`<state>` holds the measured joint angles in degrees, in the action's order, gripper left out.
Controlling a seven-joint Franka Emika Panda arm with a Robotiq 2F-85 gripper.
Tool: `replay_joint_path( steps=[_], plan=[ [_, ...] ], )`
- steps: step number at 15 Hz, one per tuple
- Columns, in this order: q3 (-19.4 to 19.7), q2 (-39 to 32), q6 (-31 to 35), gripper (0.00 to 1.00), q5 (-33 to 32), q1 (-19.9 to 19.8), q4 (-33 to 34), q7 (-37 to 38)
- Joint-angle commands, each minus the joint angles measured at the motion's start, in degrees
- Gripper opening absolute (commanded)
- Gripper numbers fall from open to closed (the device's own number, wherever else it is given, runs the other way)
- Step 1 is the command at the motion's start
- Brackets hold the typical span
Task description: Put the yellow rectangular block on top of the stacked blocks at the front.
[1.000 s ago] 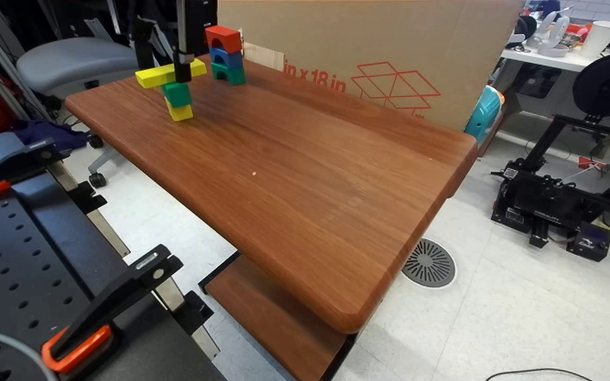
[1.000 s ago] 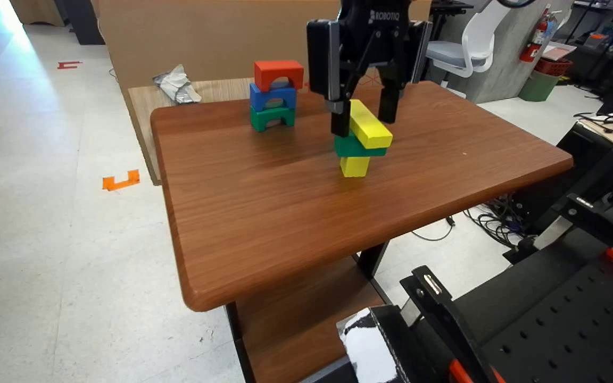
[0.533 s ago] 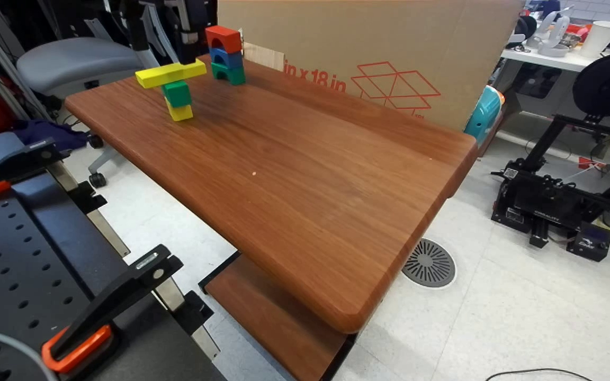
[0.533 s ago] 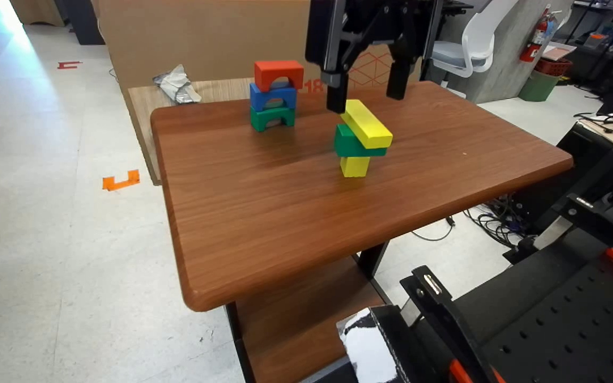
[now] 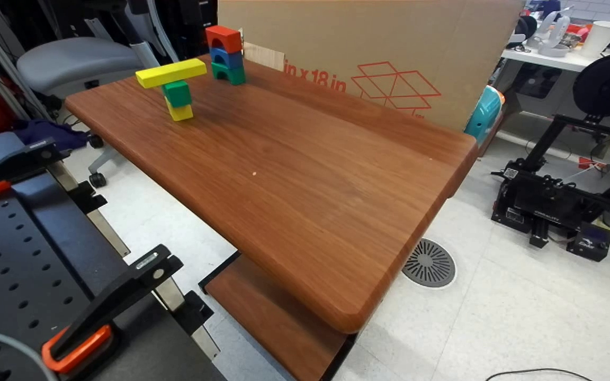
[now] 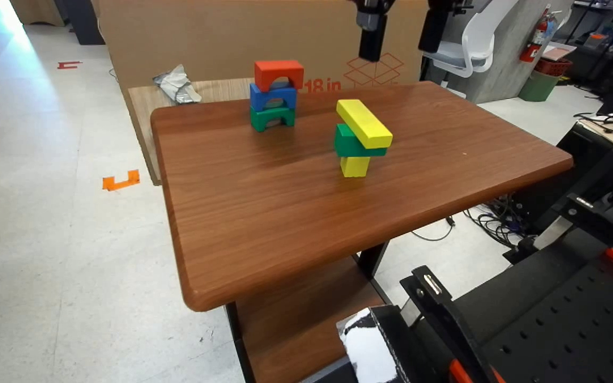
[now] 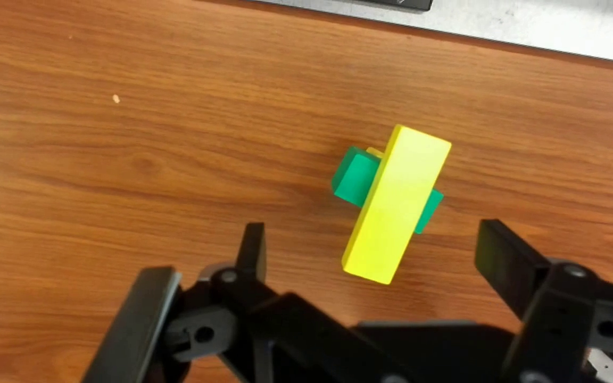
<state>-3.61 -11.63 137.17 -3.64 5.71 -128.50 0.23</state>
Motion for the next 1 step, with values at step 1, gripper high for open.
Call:
replay_joint_path(
  steps=[1],
  plan=[
    [-0.2,-0.3,-0.1,1.00,0.0,-0.2,0.1,0.0]
  ],
)
